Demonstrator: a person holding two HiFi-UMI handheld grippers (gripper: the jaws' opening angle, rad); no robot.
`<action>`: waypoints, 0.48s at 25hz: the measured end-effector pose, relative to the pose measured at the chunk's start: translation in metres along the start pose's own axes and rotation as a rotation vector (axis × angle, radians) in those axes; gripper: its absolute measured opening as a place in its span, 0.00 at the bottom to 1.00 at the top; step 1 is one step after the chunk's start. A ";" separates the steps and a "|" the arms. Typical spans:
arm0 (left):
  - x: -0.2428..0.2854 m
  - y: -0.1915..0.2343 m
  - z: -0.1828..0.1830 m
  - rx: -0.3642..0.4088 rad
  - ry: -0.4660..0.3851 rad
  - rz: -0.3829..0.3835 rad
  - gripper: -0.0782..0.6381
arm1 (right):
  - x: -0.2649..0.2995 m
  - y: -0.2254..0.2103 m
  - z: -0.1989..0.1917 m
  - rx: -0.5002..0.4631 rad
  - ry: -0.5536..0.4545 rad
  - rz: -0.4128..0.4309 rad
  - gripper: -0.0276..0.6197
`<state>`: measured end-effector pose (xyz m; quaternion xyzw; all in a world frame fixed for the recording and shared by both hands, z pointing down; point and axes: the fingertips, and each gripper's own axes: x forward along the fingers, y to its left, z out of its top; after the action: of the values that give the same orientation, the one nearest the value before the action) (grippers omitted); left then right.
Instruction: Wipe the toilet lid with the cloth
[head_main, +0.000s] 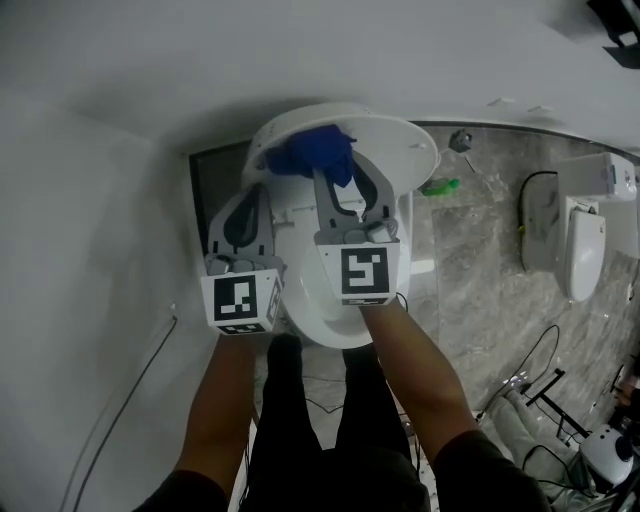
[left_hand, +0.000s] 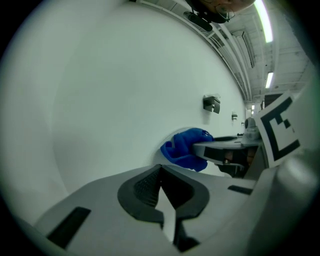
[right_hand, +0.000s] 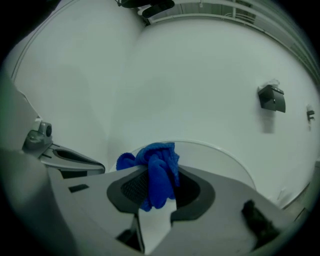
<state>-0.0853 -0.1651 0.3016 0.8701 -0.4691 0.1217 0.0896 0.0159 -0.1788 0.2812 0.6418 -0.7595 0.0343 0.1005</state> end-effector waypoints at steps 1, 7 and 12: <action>0.002 -0.006 0.000 -0.001 -0.001 -0.004 0.12 | -0.003 -0.008 -0.001 -0.001 0.001 -0.013 0.22; 0.017 -0.044 -0.006 0.000 0.013 -0.038 0.12 | -0.018 -0.067 -0.018 0.005 0.037 -0.108 0.22; 0.027 -0.072 -0.003 0.005 0.017 -0.065 0.12 | -0.029 -0.103 -0.029 0.007 0.062 -0.152 0.22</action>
<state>-0.0114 -0.1465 0.3098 0.8840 -0.4396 0.1273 0.0952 0.1242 -0.1633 0.2955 0.6966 -0.7050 0.0490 0.1238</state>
